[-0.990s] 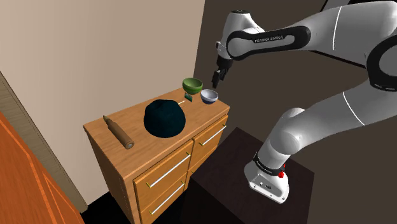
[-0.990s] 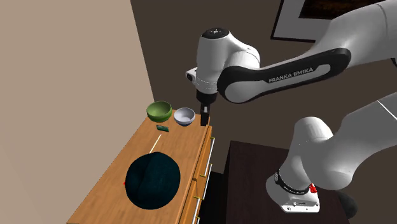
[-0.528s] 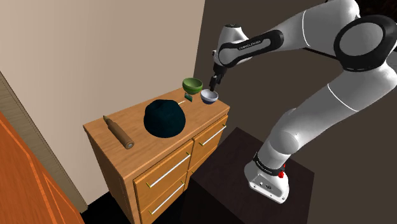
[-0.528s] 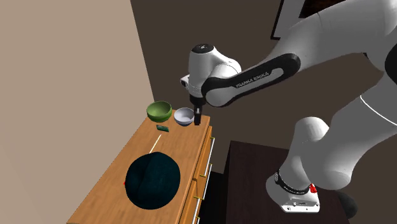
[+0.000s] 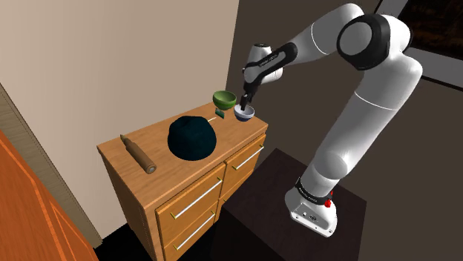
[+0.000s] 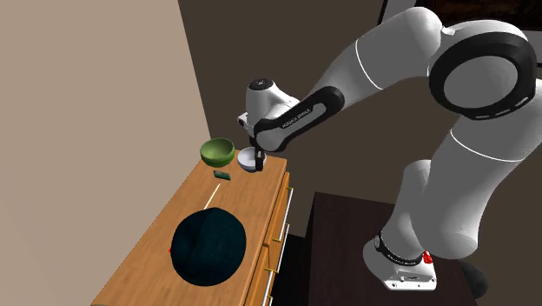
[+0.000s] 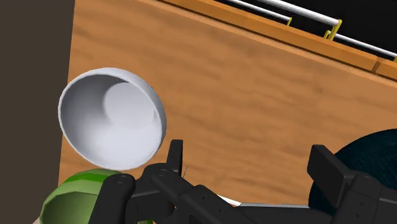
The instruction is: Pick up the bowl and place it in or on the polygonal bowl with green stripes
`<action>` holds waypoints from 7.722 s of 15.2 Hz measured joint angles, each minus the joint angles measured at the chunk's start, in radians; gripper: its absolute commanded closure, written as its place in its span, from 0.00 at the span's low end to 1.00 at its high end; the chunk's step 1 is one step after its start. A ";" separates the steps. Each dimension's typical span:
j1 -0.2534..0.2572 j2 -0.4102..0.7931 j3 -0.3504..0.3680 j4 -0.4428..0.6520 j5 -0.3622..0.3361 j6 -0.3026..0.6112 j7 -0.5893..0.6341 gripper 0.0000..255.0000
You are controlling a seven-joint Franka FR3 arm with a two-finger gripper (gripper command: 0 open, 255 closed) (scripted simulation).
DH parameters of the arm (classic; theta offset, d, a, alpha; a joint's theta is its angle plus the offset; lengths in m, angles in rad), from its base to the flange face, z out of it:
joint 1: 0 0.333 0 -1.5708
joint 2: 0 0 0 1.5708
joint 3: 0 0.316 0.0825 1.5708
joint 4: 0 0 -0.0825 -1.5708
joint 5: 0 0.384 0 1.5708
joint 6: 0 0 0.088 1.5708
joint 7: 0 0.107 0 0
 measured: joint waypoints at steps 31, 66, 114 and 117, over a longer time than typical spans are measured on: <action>-0.140 0.532 0.052 0.342 0.209 0.172 -0.246 1.00; -0.095 0.267 -0.001 0.389 0.127 -0.135 -0.211 1.00; -0.136 0.892 0.071 1.276 0.221 -0.408 -0.142 0.00; -0.133 0.874 0.069 1.287 0.219 -0.436 -0.139 0.00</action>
